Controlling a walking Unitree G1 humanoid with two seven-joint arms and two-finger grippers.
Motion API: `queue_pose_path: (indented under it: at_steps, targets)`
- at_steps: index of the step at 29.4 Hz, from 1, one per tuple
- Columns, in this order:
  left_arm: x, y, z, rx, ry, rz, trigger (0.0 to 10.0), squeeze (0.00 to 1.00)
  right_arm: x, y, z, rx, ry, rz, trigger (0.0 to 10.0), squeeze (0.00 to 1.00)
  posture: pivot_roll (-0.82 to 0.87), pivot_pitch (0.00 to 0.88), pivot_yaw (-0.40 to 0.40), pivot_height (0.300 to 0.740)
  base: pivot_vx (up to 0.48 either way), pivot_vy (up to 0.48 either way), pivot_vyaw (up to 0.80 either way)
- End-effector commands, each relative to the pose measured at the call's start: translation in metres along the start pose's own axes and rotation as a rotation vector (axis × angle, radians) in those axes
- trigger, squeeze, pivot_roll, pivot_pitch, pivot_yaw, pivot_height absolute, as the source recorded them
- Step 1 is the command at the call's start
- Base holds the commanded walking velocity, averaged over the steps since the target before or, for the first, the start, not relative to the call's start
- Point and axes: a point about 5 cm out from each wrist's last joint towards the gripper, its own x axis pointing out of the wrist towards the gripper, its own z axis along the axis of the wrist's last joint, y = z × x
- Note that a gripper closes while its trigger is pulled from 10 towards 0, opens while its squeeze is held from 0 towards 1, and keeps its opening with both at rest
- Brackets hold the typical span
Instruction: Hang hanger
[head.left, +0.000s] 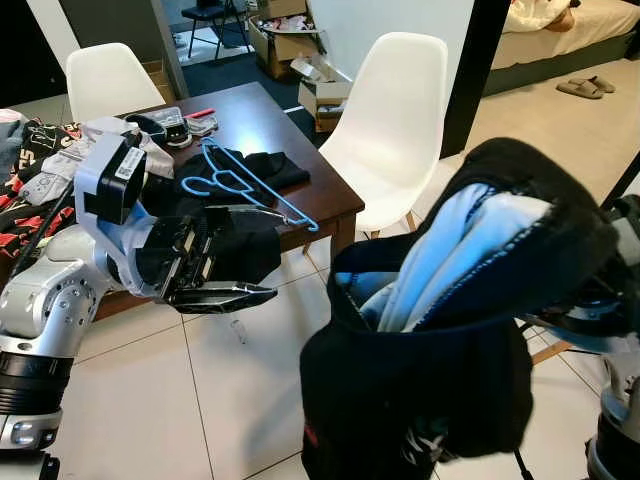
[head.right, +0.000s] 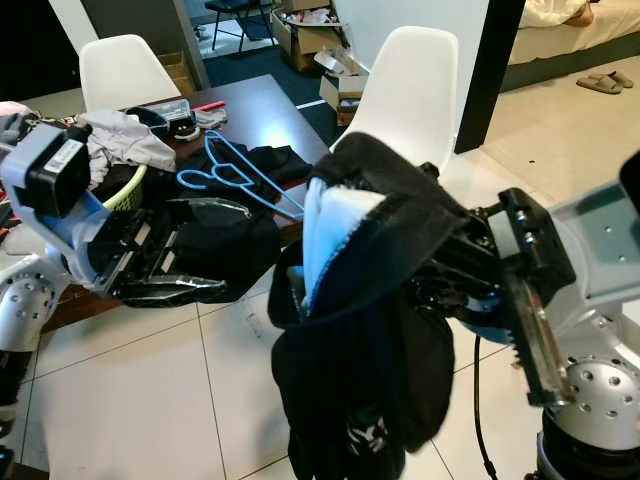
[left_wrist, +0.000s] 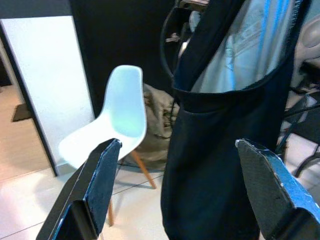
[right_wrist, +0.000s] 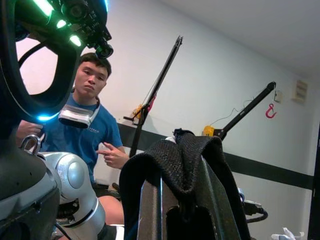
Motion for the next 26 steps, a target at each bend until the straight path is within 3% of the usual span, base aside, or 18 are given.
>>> queue_pose_path:
  at_steps: [1,5,16,26]
  targets:
    - [0.007,-0.005,-0.002,-0.039,-0.043,-0.066,10.0,0.0,0.008,0.007,0.001,0.003,-0.004,0.056,0.0,0.0,-0.05,0.116,0.076,0.74,0.0,0.0,0.0]
    - [0.021,-0.006,-0.002,-0.06,-0.099,-0.137,10.0,0.0,0.008,0.008,0.001,0.016,-0.012,0.068,0.0,0.0,-0.05,0.115,0.07,0.74,0.0,0.0,0.0]
    - [0.039,-0.002,-0.016,-0.089,-0.118,-0.19,10.0,0.0,0.013,0.01,-0.001,0.029,-0.027,0.091,0.0,0.0,-0.06,0.11,0.072,0.74,0.0,0.0,0.0]
    - [0.053,-0.013,-0.03,-0.161,-0.145,-0.245,10.0,0.0,0.014,0.009,0.0,0.026,-0.027,0.089,0.0,0.0,-0.06,0.104,0.074,0.74,0.0,0.0,0.0]
